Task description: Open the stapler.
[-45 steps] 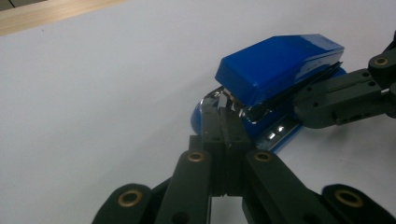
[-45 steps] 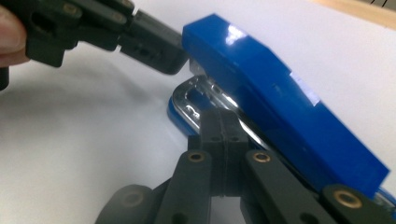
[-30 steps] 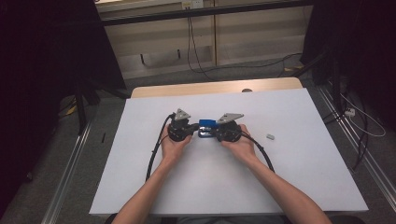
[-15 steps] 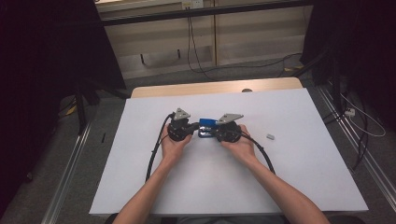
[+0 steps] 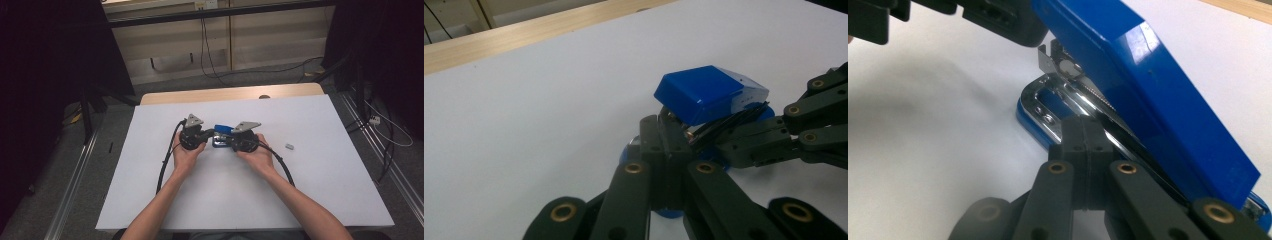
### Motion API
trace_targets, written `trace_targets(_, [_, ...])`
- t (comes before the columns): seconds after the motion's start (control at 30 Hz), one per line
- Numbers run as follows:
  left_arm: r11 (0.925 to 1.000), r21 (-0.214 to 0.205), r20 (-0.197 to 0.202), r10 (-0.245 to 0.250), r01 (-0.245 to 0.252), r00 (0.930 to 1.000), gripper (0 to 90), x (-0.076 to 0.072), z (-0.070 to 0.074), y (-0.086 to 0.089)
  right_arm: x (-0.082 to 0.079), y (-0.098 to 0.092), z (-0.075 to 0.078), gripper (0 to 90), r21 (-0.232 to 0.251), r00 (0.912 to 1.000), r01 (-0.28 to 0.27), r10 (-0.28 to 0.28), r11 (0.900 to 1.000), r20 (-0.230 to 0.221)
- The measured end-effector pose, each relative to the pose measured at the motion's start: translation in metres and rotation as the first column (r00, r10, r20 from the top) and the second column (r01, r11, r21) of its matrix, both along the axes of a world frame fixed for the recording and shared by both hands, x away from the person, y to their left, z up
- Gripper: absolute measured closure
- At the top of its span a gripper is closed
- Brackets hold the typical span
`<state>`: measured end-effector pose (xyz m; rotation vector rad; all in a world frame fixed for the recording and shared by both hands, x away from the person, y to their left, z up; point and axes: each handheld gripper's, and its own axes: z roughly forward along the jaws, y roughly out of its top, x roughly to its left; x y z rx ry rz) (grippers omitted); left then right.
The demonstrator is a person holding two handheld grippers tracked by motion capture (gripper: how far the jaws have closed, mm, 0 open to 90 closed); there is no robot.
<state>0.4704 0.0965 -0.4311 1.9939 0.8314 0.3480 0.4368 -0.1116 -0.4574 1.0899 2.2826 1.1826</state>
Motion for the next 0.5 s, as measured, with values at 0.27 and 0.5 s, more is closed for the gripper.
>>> trace_targets(0.27, [1.0, -0.008, 0.003, 0.0, 0.0, 1.0, 90.0, -0.0001, 0.0012, -0.0004, -0.0012, -0.0009, 0.0001, 90.0, 0.009, 0.9999, 0.013, -0.013, 0.9999, -0.005])
trace_targets(0.5, [0.9999, -0.014, 0.011, 0.001, -0.001, 0.9999, 90.0, -0.0004, 0.003, -0.0015, -0.0038, -0.0029, 0.0021, 90.0, 0.038, 0.9997, 0.015, -0.015, 0.9992, 0.019])
